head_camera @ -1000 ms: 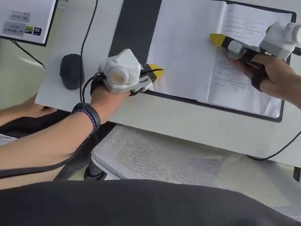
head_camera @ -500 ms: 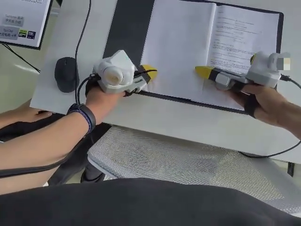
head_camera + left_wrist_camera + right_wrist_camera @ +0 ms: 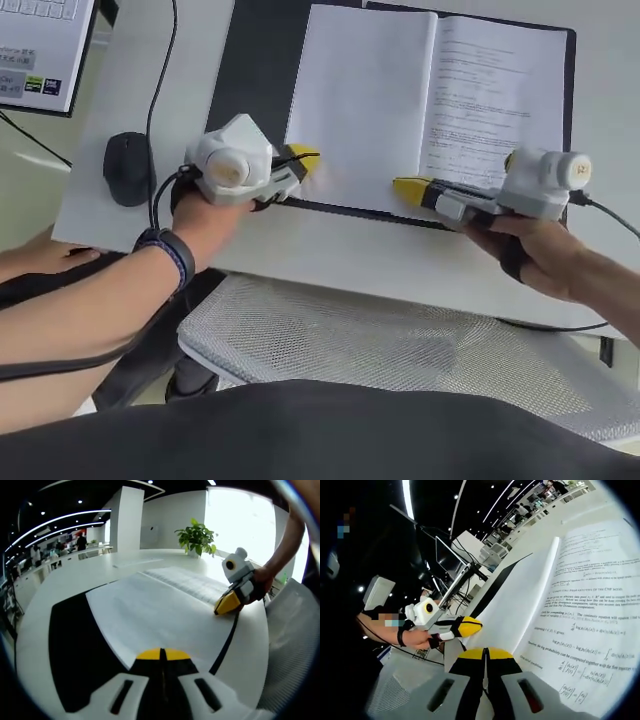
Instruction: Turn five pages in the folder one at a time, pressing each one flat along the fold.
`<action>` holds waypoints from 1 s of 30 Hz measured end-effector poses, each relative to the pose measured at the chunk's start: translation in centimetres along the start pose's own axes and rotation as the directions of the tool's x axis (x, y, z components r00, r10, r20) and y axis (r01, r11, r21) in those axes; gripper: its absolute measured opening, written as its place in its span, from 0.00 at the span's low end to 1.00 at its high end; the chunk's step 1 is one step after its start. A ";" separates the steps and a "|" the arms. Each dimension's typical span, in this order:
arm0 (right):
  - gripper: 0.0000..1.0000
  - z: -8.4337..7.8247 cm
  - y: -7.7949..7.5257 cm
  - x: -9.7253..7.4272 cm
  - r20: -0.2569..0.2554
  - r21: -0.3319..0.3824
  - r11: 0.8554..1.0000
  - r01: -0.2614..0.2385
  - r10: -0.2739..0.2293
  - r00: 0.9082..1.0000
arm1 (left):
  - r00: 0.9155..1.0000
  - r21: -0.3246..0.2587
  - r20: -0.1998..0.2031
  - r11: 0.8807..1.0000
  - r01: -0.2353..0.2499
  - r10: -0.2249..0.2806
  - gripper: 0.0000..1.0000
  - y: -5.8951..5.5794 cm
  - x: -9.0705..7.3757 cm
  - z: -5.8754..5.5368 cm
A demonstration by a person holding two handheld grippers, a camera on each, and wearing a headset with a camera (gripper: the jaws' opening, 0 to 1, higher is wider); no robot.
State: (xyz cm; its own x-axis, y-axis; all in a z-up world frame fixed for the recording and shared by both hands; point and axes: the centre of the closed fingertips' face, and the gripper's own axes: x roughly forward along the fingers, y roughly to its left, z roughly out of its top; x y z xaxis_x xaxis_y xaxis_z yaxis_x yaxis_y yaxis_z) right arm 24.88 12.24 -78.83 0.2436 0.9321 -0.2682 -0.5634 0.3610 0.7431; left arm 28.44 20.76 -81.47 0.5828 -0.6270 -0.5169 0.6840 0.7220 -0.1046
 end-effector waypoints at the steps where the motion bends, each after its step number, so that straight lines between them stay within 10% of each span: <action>1: 0.00 0.0 -0.1 0.0 -0.001 0.000 1.000 0.002 -0.002 1.000 | 1.000 0.000 0.000 1.000 0.000 0.000 0.00 0.0 0.0 0.0; 24: 0.11 2.2 1.6 -3.4 0.038 0.004 0.998 0.056 -0.056 0.998 | 0.997 -0.108 -0.062 0.993 -0.044 0.037 0.00 0.2 0.0 0.2; 30: 0.12 2.7 1.3 -5.0 0.072 -0.008 0.994 0.106 -0.105 0.992 | 0.996 -0.146 -0.068 0.987 -0.067 0.057 0.17 0.4 -0.8 1.0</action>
State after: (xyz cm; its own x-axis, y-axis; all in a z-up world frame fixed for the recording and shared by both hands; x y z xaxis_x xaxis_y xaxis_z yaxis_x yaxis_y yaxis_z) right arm 25.01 7.96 -74.87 0.3578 0.8844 -0.2996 -0.5405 0.4578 0.7059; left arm 28.68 21.27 -80.22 0.5896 -0.5633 -0.5788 0.5725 0.7970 -0.1925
